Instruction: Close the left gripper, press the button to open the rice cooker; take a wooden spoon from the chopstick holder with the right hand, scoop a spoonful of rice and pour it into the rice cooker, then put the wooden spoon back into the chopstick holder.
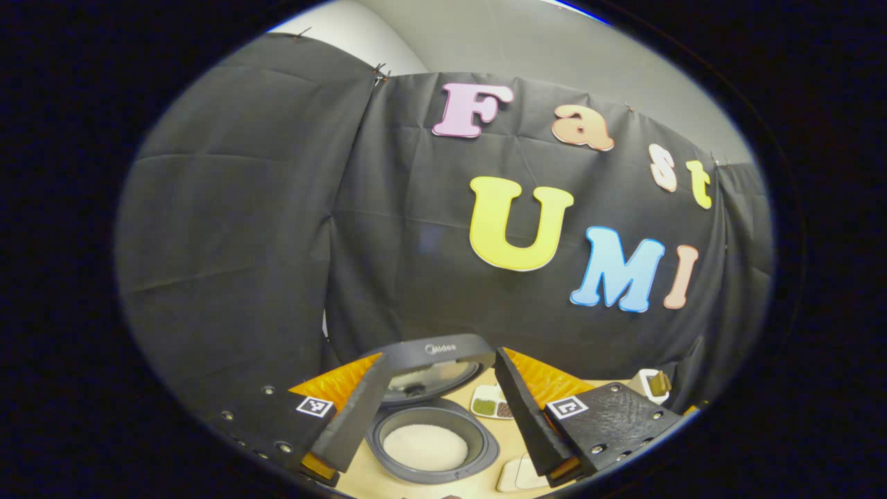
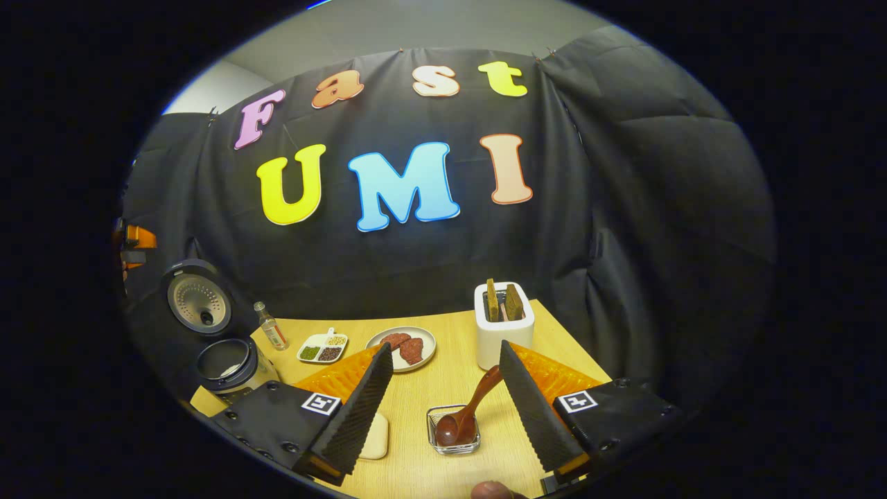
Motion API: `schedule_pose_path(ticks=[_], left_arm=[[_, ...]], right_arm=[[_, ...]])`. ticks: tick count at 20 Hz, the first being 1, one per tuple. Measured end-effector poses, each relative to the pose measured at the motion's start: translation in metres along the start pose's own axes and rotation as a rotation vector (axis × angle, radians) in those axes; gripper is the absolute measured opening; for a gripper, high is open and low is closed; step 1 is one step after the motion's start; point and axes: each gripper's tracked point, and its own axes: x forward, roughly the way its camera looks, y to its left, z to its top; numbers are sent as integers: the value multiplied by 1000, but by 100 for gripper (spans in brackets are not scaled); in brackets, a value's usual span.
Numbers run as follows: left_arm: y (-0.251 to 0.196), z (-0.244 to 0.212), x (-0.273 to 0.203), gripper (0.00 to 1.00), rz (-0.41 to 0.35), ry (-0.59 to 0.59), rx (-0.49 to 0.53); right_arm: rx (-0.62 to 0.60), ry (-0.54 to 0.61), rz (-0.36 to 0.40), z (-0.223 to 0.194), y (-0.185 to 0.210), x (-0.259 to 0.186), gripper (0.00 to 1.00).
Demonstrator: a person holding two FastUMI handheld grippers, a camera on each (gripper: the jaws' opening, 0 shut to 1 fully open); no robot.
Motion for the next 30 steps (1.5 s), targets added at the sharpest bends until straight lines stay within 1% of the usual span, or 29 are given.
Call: schedule_pose_path(ticks=[1, 2, 3, 4, 5, 6, 7, 8, 11, 12, 15, 16, 17, 19, 21, 23, 24, 25, 27, 28, 30], left_arm=[[5, 4, 19, 96, -14, 3, -26], [6, 3, 37, 92, -33, 21, -54], [7, 0, 56, 96, -46, 45, -80], [12, -2, 72, 96, -41, 73, -97], [17, -6, 86, 92, -43, 95, -105], [19, -8, 100, 96, -45, 115, -108], [20, -13, 113, 93, -48, 140, -108], [23, -19, 122, 96, -44, 165, -106], [21, -47, 135, 96, -53, 279, -140], [22, -49, 139, 96, -46, 288, -135], [10, -67, 131, 98, -66, 354, -130], [8, -72, 124, 94, -74, 381, -153], [6, -79, 116, 98, -85, 409, -171], [-3, -95, 103, 98, -106, 462, -192], [-11, -116, 94, 98, -102, 504, -200], [-24, -148, 82, 98, -98, 548, -162], [-29, -163, 75, 100, -97, 568, -121], [-31, -177, 68, 98, -94, 587, -81], [-39, -206, 57, 100, -76, 635, -20], [-42, -219, 52, 98, -68, 656, 7], [-44, -239, 47, 98, -46, 698, 49]], right_arm=[[-21, -19, -8, 6, 4, -5, 98], [-38, -40, -19, 13, 8, -11, 98], [-47, -56, -29, 16, 12, -16, 98], [-48, -67, -39, 19, 15, -22, 98], [-41, -73, -47, 20, 18, -26, 98], [-31, -76, -55, 21, 21, -31, 98], [-20, -78, -68, 20, 22, -35, 98], [-11, -77, -80, 18, 23, -38, 98], [11, -60, -107, 6, 23, -45, 98], [18, -52, -109, 3, 23, -47, 98], [22, -33, -107, -6, 24, -46, 98], [21, -29, -98, -8, 25, -45, 98], [19, -26, -84, -9, 26, -43, 98], [10, -15, -56, -13, 26, -40, 98], [8, -19, -36, -13, 22, -39, 98], [15, -9, -31, -21, 14, -37, 98], [25, 4, -24, -25, 10, -37, 98], [37, 16, -16, -29, 7, -38, 98], [47, 33, -4, -36, -2, -37, 98], [47, 41, -3, -39, -8, -37, 98], [52, 52, 2, -44, -17, -40, 98]])
